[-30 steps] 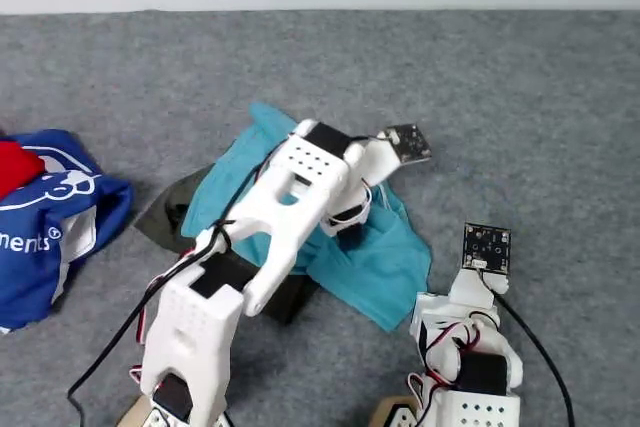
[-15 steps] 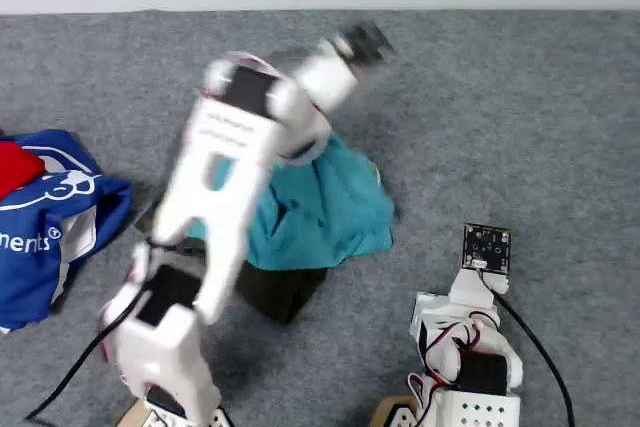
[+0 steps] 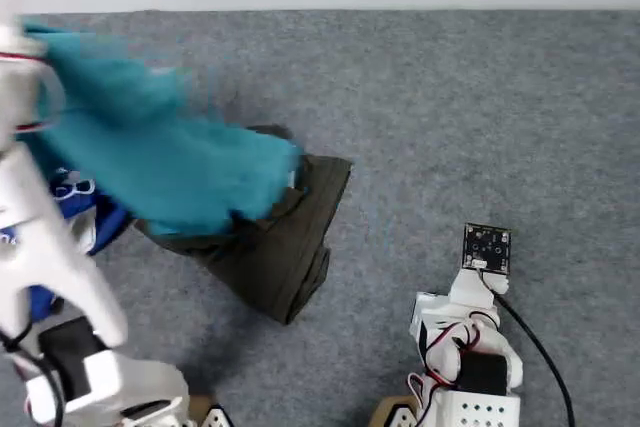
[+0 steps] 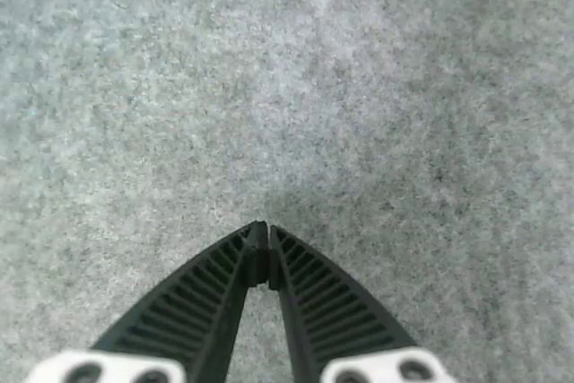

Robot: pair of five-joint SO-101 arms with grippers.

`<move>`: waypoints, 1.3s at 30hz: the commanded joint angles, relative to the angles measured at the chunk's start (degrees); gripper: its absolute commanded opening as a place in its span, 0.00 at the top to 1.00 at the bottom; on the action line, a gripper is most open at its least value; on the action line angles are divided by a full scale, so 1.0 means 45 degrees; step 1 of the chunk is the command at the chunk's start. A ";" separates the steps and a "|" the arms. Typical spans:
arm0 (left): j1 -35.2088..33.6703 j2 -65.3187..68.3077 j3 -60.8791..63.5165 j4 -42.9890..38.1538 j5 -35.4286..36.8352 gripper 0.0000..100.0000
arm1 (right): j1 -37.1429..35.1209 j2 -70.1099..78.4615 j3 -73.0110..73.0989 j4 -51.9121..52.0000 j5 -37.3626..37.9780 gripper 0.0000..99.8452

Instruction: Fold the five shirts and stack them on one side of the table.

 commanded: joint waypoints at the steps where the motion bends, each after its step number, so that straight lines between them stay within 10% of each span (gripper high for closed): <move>1: -0.2520 -0.0020 -0.0440 -0.1602 0.0098 1.00 | -0.0088 -0.0088 0.0176 0.0029 0.0117 0.99; 9: -0.6095 0.0781 -0.0400 -0.4630 0.0098 1.00 | -0.0088 -0.0088 0.0176 0.0029 0.0117 0.99; 23: -0.5841 0.2012 0.0752 -0.1211 -0.3829 0.76 | -0.0088 -0.0088 0.0176 0.0029 0.0117 0.99; 31: -0.4923 0.1875 0.0186 0.1211 -0.3673 0.76 | -0.0088 -0.0088 0.0176 0.0029 0.0117 0.99; 39: -0.3966 0.1368 -0.2139 0.3204 0.0059 0.76 | -0.0088 -0.0088 0.0176 0.0029 0.0117 0.99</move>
